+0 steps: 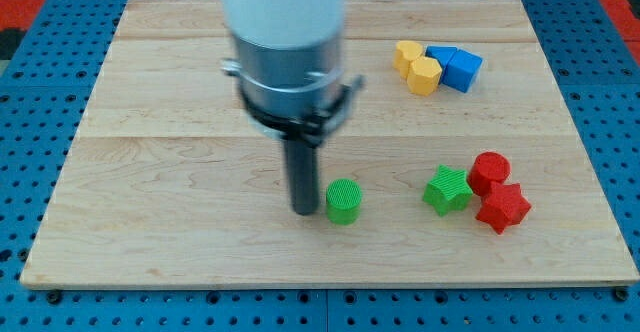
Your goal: Slide the yellow hexagon to the green star
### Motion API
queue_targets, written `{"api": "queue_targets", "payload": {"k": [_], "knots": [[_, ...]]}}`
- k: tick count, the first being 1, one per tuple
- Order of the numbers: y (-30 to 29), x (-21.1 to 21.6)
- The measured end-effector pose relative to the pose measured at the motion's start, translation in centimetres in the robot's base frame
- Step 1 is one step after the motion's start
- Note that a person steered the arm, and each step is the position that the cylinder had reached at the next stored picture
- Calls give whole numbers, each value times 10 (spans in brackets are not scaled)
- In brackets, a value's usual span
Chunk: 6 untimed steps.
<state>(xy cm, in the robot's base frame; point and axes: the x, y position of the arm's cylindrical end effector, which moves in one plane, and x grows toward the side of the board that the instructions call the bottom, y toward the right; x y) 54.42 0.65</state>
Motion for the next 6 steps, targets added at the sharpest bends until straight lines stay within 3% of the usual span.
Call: {"api": "queue_targets", "payload": {"k": [1, 2, 3, 4, 5, 6], "knots": [[61, 1], [63, 8], [-9, 7], [-38, -8], [-55, -22], [-30, -65]]}}
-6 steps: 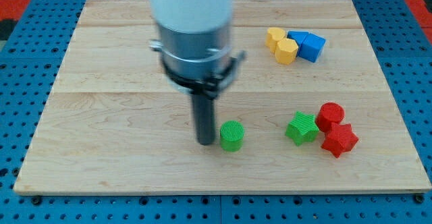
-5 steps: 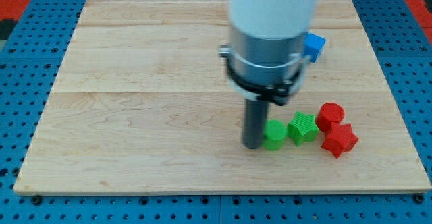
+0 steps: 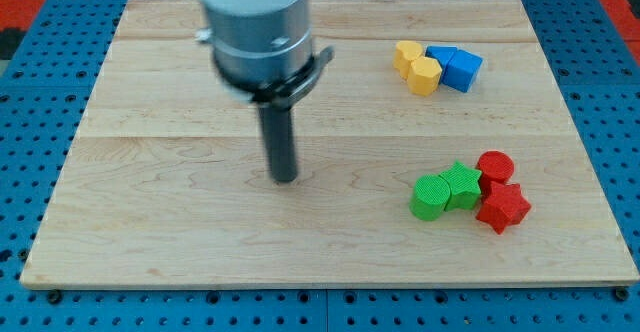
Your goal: Slide the yellow hexagon to the green star
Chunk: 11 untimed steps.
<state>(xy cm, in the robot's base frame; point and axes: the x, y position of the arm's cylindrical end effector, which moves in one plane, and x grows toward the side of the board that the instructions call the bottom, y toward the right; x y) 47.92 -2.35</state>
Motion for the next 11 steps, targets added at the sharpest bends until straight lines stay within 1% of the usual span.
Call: {"api": "queue_targets", "payload": {"k": [1, 2, 3, 4, 5, 6, 7, 8, 9, 10, 11], "knots": [[42, -62], [63, -127], [72, -190], [96, -235], [141, -213], [161, -166], [166, -123], [166, -94], [163, -84], [166, -120], [134, -128]]}}
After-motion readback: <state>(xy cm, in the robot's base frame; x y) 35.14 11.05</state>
